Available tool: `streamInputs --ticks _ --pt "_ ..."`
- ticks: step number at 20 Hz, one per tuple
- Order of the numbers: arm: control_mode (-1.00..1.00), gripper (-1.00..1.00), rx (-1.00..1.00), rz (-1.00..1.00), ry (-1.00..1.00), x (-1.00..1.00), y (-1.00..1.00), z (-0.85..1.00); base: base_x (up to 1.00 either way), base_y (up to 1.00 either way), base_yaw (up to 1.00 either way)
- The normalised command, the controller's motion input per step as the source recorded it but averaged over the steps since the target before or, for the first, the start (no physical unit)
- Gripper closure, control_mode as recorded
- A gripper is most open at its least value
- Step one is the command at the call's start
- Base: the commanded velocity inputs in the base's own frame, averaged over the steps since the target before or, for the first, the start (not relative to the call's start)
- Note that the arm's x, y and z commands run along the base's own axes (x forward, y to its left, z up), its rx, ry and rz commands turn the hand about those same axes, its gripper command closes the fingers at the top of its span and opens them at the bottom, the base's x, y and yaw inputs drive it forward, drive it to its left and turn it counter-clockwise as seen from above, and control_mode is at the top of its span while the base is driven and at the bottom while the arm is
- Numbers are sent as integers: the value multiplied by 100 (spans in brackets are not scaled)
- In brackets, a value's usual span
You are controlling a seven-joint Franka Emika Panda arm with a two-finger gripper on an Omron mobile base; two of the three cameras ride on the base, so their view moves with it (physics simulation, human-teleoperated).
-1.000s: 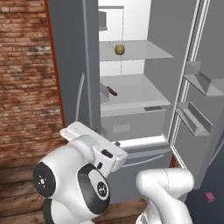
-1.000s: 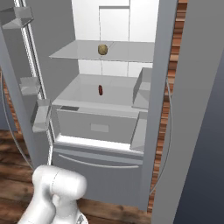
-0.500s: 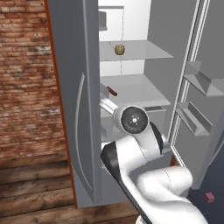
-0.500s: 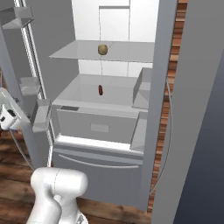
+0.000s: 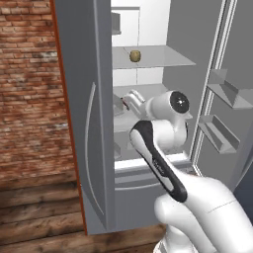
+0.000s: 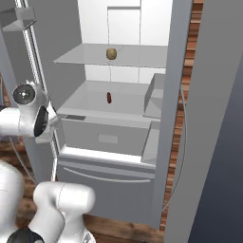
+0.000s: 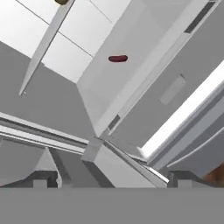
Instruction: Retrieve the sausage and cheese from the fridge and place them on the cutting board on the counter.
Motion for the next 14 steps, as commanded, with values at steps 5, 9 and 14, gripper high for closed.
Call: streamInputs --ticks 5,9,14 --pt "-100 -100 30 22 13 100 -33 -4 0 0 0" --pt "-100 -100 20 26 4 100 -9 -23 0 0 0" --pt "-100 -100 2 23 1 100 17 -29 0 0 0"
